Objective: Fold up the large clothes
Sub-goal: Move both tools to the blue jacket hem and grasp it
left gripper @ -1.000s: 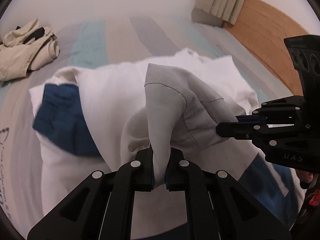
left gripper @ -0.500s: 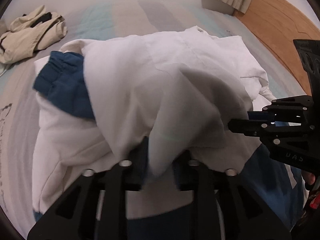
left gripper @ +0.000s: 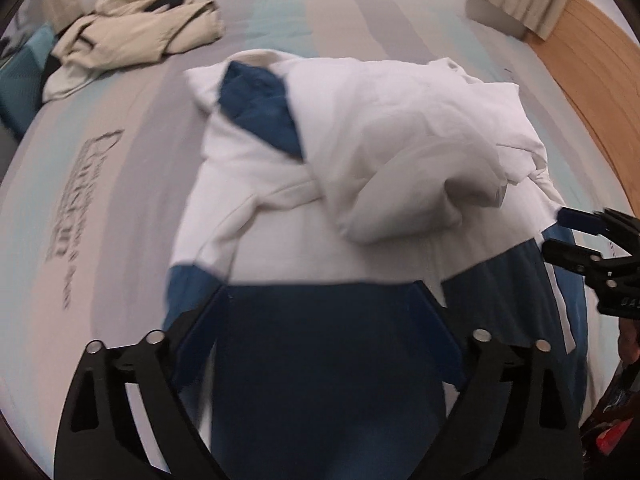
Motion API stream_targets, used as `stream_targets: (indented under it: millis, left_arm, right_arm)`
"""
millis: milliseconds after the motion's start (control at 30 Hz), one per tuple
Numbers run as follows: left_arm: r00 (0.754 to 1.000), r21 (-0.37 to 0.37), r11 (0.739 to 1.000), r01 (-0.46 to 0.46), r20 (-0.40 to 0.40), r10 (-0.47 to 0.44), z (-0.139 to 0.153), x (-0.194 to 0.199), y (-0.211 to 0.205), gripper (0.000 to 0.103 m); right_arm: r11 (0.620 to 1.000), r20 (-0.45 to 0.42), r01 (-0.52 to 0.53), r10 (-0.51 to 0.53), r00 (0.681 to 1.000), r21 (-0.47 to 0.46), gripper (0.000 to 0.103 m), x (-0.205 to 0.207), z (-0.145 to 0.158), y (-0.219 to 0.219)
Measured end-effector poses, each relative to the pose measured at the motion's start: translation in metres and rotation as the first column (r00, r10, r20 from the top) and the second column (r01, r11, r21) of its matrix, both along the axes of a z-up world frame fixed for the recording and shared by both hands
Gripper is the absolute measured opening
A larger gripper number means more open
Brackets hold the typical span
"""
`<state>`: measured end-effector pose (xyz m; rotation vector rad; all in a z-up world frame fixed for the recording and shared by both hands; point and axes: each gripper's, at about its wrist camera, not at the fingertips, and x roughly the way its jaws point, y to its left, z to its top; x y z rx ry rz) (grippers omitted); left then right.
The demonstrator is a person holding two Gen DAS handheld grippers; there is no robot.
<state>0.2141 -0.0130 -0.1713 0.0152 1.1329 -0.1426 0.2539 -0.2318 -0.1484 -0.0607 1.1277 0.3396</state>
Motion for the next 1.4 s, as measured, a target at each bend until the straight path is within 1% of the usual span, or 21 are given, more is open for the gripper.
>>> stream_targets:
  millis: [67,133,433,600,667,800,833,900,1000,1100,1300,1400]
  left_arm:
    - [1.000,0.009,1.000,-0.010,-0.014,0.010,0.003,-0.011,0.009,0.091]
    - [1.000,0.015,1.000,-0.014,-0.025,0.014,0.004,-0.022,0.018,0.095]
    - [0.997,0.052,0.999,0.004,-0.083,0.000,-0.002,-0.078,0.060,0.096]
    - [0.993,0.056,0.998,0.008,-0.119,-0.002,-0.007,-0.109,0.079,0.096]
    - [0.991,0.047,0.999,-0.005,-0.130,0.011,-0.009,-0.120,0.088,0.097]
    - [0.984,0.025,0.999,-0.043,-0.170,0.047,-0.020,-0.137,0.102,0.097]
    - [0.982,0.029,0.998,-0.047,-0.180,0.052,-0.023,-0.140,0.103,0.097]
    - [0.979,0.041,0.999,-0.019,-0.204,0.027,-0.031,-0.151,0.100,0.097]
    - [0.976,0.046,0.999,0.010,-0.220,0.000,-0.037,-0.164,0.097,0.097]
    - [0.971,0.035,0.999,-0.006,-0.239,0.014,-0.042,-0.171,0.099,0.097]
    - [0.964,0.030,0.999,-0.018,-0.264,0.025,-0.053,-0.181,0.100,0.097]
    - [0.962,0.027,0.999,-0.023,-0.272,0.030,-0.061,-0.183,0.100,0.097]
  right_arm:
    - [1.000,-0.005,0.022,-0.022,1.000,-0.007,0.076,-0.013,0.003,-0.006]
    - [0.999,-0.009,0.046,-0.047,0.999,-0.019,0.078,-0.027,0.002,-0.012]
    - [0.982,-0.069,0.145,-0.154,0.986,-0.119,0.079,-0.092,-0.011,-0.028]
    - [0.967,-0.097,0.214,-0.229,0.969,-0.140,0.083,-0.128,-0.008,-0.044]
    - [0.964,-0.102,0.217,-0.234,0.967,-0.152,0.083,-0.139,-0.010,-0.049]
    - [0.960,-0.147,0.210,-0.238,0.960,-0.185,0.083,-0.163,-0.028,-0.061]
    - [0.959,-0.160,0.208,-0.239,0.958,-0.190,0.083,-0.167,-0.033,-0.064]
    - [0.958,-0.179,0.201,-0.238,0.955,-0.203,0.083,-0.175,-0.040,-0.069]
    - [0.960,-0.222,0.205,-0.245,0.944,-0.188,0.083,-0.189,-0.046,-0.080]
    - [0.963,-0.247,0.199,-0.240,0.939,-0.181,0.083,-0.196,-0.047,-0.088]
    - [0.963,-0.332,0.239,-0.268,0.904,-0.128,0.083,-0.205,-0.061,-0.107]
    - [0.962,-0.361,0.247,-0.272,0.892,-0.115,0.083,-0.209,-0.070,-0.110]
